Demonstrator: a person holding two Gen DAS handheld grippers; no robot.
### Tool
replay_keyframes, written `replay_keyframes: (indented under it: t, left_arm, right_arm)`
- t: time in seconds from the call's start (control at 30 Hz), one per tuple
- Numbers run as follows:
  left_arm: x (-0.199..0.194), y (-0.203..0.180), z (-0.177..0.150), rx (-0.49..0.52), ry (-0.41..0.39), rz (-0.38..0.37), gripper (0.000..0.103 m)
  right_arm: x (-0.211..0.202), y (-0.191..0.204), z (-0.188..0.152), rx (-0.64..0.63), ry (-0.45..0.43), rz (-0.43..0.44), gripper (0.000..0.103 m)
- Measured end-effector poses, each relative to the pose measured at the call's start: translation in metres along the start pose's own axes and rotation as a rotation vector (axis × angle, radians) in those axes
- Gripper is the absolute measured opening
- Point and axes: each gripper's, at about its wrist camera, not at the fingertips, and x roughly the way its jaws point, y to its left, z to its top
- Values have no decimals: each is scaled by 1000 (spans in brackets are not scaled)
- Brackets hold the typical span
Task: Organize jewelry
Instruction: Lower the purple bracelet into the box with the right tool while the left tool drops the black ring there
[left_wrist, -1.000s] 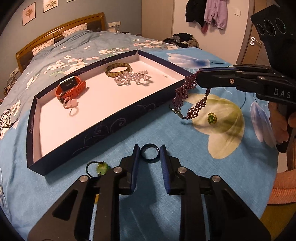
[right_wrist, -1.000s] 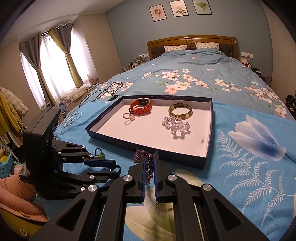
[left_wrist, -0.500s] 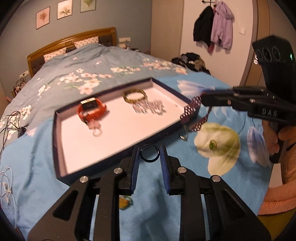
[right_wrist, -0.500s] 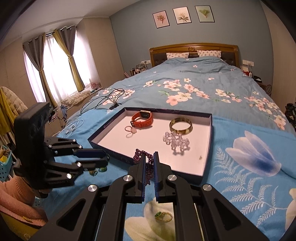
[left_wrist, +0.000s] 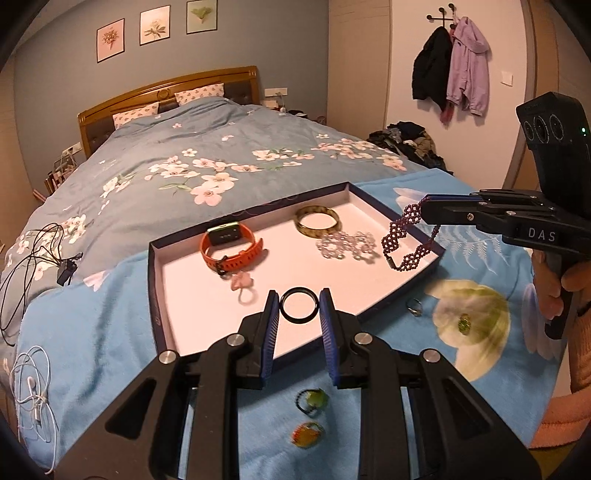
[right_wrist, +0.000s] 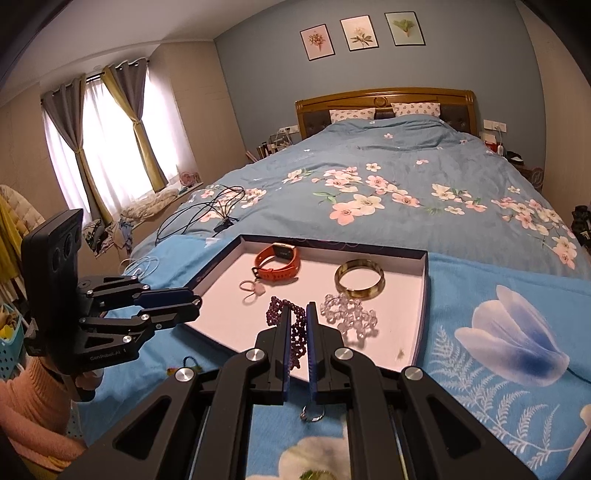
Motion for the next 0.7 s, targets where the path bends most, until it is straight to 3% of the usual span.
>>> replay_keyframes:
  t: [0.7]
  left_arm:
    - [48,27,5,-40,76,41,22]
  right_arm:
    - [50,-23,9,95,80,14,6]
